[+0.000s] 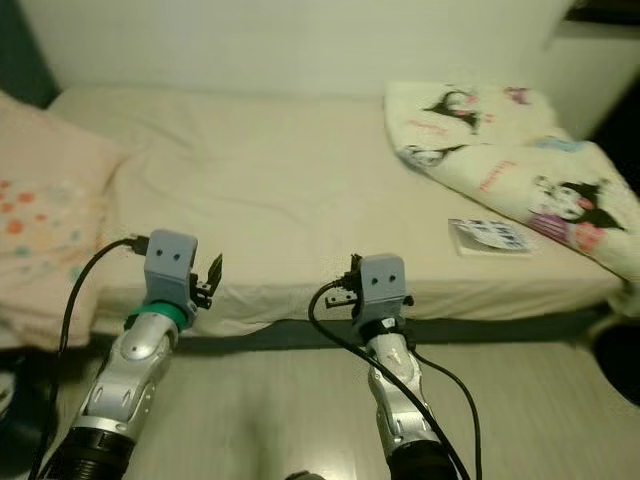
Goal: Clean up the room
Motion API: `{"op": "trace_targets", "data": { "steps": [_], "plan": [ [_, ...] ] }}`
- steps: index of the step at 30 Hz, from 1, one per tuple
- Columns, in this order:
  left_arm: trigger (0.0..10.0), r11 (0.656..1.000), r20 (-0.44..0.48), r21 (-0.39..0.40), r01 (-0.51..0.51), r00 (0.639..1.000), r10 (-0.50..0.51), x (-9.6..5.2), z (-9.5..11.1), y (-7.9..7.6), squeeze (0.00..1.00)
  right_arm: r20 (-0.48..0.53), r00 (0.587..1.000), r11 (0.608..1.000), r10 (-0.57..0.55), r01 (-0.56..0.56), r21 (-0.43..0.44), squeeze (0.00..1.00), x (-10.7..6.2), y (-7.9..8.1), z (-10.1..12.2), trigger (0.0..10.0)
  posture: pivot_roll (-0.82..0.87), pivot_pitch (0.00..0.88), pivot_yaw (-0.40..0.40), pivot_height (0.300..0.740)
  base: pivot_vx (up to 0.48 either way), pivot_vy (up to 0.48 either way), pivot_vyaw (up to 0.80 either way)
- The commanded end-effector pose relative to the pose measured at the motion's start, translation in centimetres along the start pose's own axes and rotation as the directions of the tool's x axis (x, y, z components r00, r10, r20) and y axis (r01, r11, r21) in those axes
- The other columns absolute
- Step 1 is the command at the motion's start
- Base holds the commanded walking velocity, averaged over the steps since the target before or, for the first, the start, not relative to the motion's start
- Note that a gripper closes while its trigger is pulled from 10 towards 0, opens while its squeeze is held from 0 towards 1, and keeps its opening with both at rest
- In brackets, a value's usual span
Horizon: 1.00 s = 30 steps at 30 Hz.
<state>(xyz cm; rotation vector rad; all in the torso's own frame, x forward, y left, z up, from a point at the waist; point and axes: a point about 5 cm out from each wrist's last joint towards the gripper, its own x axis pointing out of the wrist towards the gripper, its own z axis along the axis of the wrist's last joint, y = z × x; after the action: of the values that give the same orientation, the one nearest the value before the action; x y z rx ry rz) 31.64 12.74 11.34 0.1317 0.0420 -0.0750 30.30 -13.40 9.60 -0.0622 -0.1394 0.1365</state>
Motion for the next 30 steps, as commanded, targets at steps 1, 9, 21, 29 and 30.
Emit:
{"op": "trace_targets", "data": {
  "steps": [1, 9, 21, 29, 30],
  "plan": [
    [10.0, 1.000, -0.013, -0.014, 0.003, 1.000, -0.003, 0.06, -0.41, -0.27, 0.00, -0.010, 1.000, 1.000, -0.012, 0.012, -0.005, 0.00, -0.14, -0.48, -0.30, 10.0, -0.09, 0.014, 0.033, 0.735, 0.000, 0.000, -0.80],
    [10.0, 1.000, -0.010, -0.020, 0.004, 1.000, -0.004, 0.20, -0.44, -0.30, 0.00, -0.008, 1.000, 1.000, -0.016, 0.016, -0.005, 0.00, -0.10, -0.54, -0.28, 10.0, -0.09, 0.014, 0.035, 0.735, 0.000, 0.000, -0.80],
    [10.0, 1.000, -0.005, -0.019, 0.011, 1.000, -0.011, 0.30, -0.39, -0.46, 0.00, -0.007, 1.000, 1.000, -0.019, 0.019, -0.001, 0.00, -0.12, -0.47, -0.31, 10.0, -0.09, 0.018, 0.037, 0.735, 0.000, 0.000, -0.80],
    [10.0, 1.000, -0.006, -0.022, 0.017, 1.000, -0.017, 0.31, -0.53, -0.67, 0.00, -0.007, 1.000, 1.000, -0.018, 0.018, -0.005, 0.00, -0.17, -0.57, -0.32, 10.0, -0.09, 0.017, 0.034, 0.735, 0.000, 0.000, -0.80],
    [10.0, 1.000, -0.006, -0.022, 0.017, 1.000, -0.017, 0.31, -0.53, -0.67, 0.00, -0.007, 1.000, 1.000, -0.018, 0.018, -0.005, 0.00, -0.17, -0.57, -0.32, 10.0, -0.09, 0.017, 0.034, 0.735, 0.000, 0.000, -0.80]
  ]
}}
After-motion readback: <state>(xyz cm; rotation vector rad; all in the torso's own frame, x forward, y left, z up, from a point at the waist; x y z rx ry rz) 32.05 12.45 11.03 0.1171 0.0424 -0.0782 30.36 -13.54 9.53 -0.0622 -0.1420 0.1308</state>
